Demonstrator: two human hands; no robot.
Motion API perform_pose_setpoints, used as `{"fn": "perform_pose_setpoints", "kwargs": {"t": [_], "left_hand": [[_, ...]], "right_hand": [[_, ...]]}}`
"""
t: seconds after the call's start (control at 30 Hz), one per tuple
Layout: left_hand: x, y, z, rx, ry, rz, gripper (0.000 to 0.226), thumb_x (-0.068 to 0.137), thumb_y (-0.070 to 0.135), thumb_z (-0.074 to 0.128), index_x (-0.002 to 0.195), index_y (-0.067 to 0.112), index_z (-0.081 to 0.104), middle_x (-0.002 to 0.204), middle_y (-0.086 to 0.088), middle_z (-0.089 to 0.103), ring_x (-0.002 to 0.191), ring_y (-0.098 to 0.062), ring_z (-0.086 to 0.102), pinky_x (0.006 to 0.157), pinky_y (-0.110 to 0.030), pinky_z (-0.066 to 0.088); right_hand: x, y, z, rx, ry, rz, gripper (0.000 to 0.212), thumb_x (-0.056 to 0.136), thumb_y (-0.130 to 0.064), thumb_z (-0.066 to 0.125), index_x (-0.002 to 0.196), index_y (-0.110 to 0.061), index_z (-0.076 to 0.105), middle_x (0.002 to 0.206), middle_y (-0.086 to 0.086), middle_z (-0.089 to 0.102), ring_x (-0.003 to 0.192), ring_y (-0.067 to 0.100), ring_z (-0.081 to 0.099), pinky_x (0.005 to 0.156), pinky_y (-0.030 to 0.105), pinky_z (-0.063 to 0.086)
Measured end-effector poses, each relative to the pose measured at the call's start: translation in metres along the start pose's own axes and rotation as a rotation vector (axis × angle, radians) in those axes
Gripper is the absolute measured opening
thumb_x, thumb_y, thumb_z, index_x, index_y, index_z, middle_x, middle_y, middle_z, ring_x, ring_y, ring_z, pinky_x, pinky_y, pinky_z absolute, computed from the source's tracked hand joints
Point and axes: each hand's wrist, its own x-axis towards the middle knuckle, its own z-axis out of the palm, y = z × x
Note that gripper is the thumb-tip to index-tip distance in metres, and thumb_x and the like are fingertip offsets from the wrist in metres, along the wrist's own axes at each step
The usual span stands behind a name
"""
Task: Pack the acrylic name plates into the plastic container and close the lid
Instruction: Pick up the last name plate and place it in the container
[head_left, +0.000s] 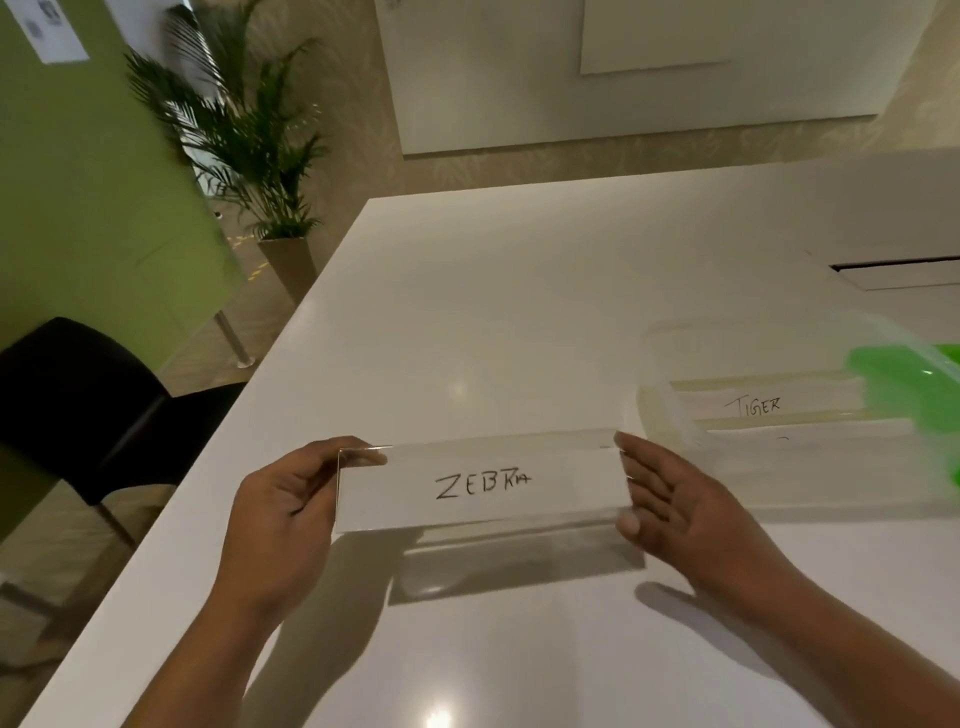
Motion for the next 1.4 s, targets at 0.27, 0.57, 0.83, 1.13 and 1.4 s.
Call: {"fn": "perform_pose_setpoints", "kwargs": {"t": [0.27,0.57,0.83,1.13,1.4], "left_hand": [[-0.02,0.014,0.026,-0.11,-0.058,0.002,0.034,0.083,0.002,0.059,0.087,0.03,0.078,0.095,0.009,0.077,0.091,-0.008,0.07,0.075,-0.014,0.053],[-0.026,0.023,0.044,-0.235,-0.027,-0.054,0.029,0.085,0.003,0.068,0.089,0.03,0.079,0.092,0.005,0.079,0.089,-0.011,0.073,0.072,-0.016,0.055],[-0.037,0.034,0.06,-0.746,0.019,-0.374,0.038,0.084,0.039,0.061,0.112,0.016,0.071,0.113,-0.013,0.073,0.101,-0.022,0.071,0.077,-0.027,0.059],[-0.063,0.045,0.08,-0.982,-0.215,-0.492,0.073,0.063,0.041,0.089,0.127,0.02,0.061,0.116,-0.021,0.071,0.099,-0.031,0.071,0.082,-0.052,0.049],[-0.06,0.036,0.073,-0.933,-0.161,-0.42,0.075,0.059,0.035,0.094,0.123,0.011,0.064,0.106,-0.024,0.073,0.09,-0.034,0.074,0.068,-0.035,0.06]], "right_hand": [[-0.023,-0.028,-0.012,0.032,-0.044,-0.098,0.083,0.05,-0.051,0.089,0.117,-0.009,0.064,0.118,0.0,0.07,0.107,0.014,0.067,0.081,0.016,0.051],[-0.036,-0.027,-0.019,0.058,0.101,-0.117,0.062,0.044,-0.034,0.09,0.1,-0.017,0.072,0.094,0.008,0.075,0.082,0.017,0.072,0.065,0.018,0.054],[-0.039,-0.029,-0.018,0.172,0.175,-0.078,0.072,0.039,-0.051,0.092,0.1,-0.018,0.073,0.091,0.01,0.076,0.081,0.019,0.073,0.063,0.021,0.055],[-0.042,-0.027,-0.018,0.168,0.161,-0.065,0.06,0.043,-0.024,0.086,0.1,-0.016,0.073,0.09,0.013,0.076,0.079,0.022,0.073,0.061,0.022,0.055],[-0.044,-0.028,-0.019,0.168,0.147,-0.084,0.057,0.045,-0.021,0.082,0.1,-0.016,0.072,0.088,0.016,0.074,0.076,0.022,0.071,0.063,0.022,0.055]]}}
